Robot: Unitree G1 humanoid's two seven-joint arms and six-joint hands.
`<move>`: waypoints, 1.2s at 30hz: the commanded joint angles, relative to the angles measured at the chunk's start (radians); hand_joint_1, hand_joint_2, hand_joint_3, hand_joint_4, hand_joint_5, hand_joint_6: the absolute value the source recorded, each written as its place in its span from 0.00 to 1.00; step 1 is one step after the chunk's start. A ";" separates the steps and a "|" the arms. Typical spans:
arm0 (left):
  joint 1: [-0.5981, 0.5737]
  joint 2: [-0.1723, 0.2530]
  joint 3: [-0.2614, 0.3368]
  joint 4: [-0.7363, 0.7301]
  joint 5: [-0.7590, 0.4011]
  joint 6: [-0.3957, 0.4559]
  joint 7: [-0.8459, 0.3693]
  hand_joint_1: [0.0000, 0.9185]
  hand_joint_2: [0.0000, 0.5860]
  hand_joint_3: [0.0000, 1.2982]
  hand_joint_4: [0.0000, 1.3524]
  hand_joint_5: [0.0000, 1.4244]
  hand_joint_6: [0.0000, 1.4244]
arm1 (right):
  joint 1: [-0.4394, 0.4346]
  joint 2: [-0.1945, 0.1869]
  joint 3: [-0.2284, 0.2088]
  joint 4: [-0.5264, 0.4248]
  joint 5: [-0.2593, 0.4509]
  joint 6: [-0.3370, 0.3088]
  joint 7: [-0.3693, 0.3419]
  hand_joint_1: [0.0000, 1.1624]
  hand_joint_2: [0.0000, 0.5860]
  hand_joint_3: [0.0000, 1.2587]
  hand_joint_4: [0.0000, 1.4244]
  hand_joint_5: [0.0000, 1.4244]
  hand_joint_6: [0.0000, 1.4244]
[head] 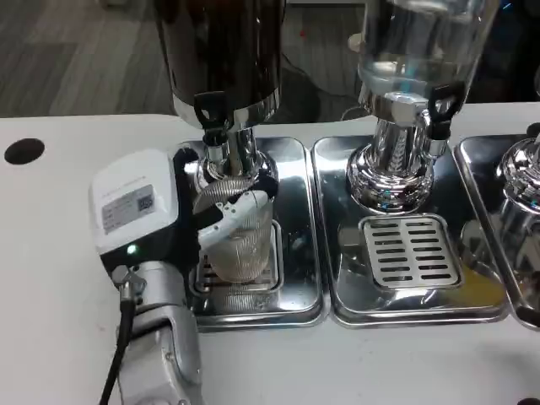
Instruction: Grasp the cup under the faucet to collect the drink, then remove the cup.
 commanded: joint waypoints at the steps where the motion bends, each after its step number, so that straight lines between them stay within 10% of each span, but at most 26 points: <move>1: 0.049 0.011 -0.004 -0.085 0.014 -0.005 0.019 0.02 0.04 0.27 0.28 0.49 0.54 | 0.001 -0.004 0.001 0.007 0.021 -0.019 0.013 0.43 0.58 0.11 0.00 0.00 0.00; 17: 0.206 0.037 0.064 -0.421 -0.041 -0.142 0.019 0.01 0.04 0.22 0.18 0.50 0.55 | -0.014 0.012 0.023 -0.016 0.002 0.003 0.022 0.43 0.57 0.11 0.00 0.00 0.00; 36: 0.148 0.025 0.077 -0.406 -0.163 -0.228 -0.059 0.04 0.07 0.21 0.16 0.58 0.62 | 0.011 0.017 0.010 -0.031 0.002 -0.005 0.016 0.42 0.55 0.11 0.00 0.00 0.00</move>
